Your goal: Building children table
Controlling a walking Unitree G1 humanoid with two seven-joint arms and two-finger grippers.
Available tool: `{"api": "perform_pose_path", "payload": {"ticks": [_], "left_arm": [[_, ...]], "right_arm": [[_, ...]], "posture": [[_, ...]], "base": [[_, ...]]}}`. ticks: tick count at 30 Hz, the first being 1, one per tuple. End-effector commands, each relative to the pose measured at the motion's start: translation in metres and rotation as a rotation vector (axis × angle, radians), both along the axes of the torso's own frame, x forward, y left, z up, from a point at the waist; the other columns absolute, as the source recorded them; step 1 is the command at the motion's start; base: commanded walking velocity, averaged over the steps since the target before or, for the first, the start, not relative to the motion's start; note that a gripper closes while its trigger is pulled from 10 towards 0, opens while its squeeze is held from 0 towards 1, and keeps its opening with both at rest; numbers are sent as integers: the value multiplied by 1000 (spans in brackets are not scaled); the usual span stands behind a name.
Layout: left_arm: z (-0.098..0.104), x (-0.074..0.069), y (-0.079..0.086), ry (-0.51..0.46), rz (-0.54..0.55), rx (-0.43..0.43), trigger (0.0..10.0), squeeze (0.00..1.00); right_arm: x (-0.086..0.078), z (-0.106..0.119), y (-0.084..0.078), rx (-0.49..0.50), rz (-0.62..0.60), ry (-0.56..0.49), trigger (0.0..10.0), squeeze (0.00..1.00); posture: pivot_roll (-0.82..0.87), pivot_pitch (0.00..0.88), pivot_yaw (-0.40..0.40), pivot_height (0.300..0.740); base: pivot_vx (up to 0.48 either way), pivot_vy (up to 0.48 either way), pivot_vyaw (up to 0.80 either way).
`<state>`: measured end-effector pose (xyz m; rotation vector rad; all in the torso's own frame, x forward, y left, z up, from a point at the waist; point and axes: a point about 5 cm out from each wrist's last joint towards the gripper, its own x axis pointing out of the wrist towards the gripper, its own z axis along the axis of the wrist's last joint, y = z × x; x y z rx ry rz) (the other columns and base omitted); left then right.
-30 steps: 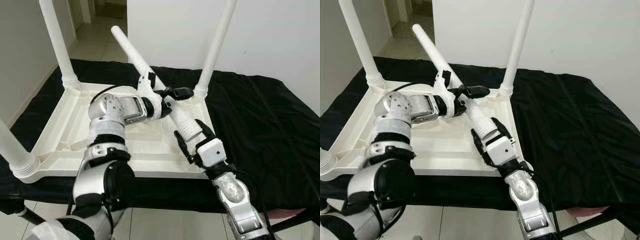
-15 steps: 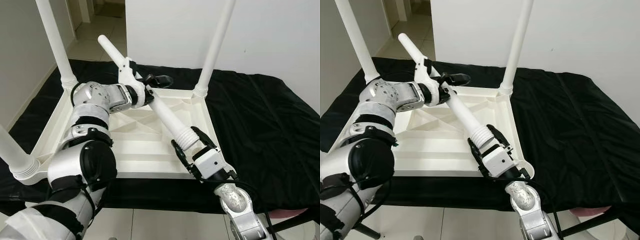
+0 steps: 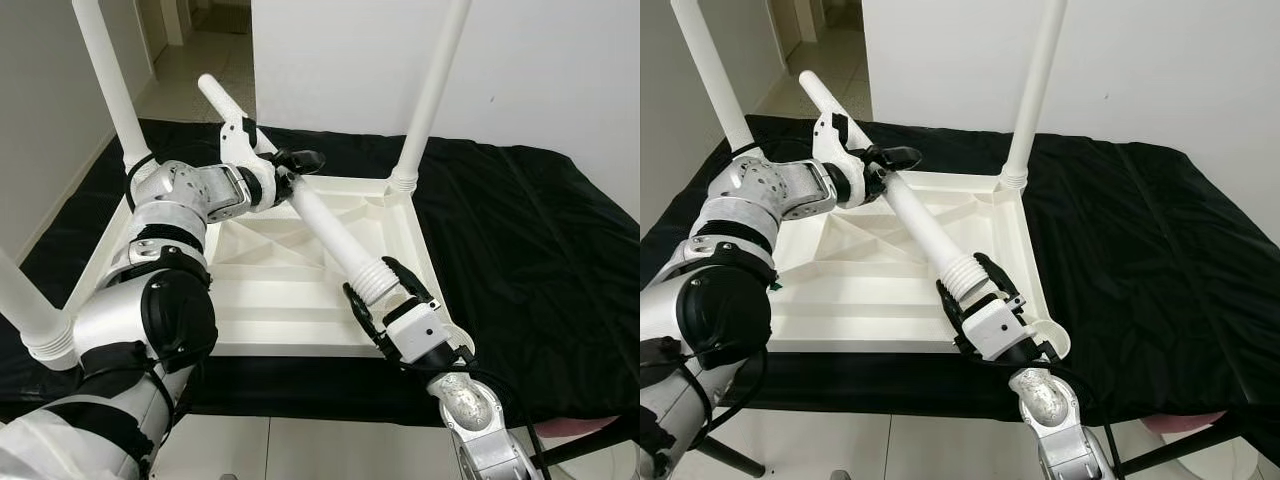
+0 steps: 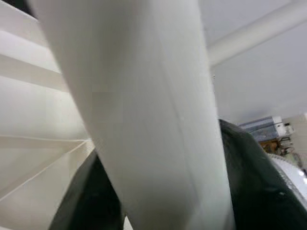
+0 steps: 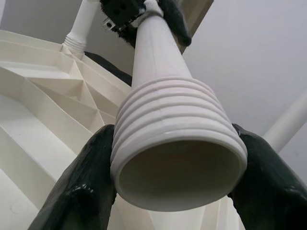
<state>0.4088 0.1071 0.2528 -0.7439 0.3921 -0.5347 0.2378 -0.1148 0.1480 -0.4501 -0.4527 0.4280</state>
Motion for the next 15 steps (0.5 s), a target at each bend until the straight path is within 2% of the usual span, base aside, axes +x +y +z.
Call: {"api": "perform_pose_path", "payload": {"ticks": [1, 5, 9, 14, 15], "left_arm": [[6, 1, -5, -27, -26, 14, 0, 0], [8, 1, -5, -34, -22, 0, 0, 0], [15, 3, -3, -39, -7, -89, 0, 0], [19, 4, -2, -32, 3, -135, 0, 0], [20, 4, -1, -30, 3, -143, 627, 0]], "right_arm": [[-1, 0, 3, -15, 13, -4, 10000, 0], [-1, -1, 4, -17, 14, -4, 10000, 0], [-1, -1, 1, -22, 2, -9, 10000, 0], [0, -2, 0, -10, -14, -7, 10000, 0], [0, -3, -1, 32, -11, 25, 10000, 933]], "posture": [[-68, 0, 8, 740], [-67, 0, 7, 740], [-66, 0, 6, 740], [-66, 0, 6, 740], [-64, 0, 2, 740]], "base": [[0, 0, 0], [0, 0, 0], [0, 0, 0], [0, 0, 0], [0, 0, 0]]}}
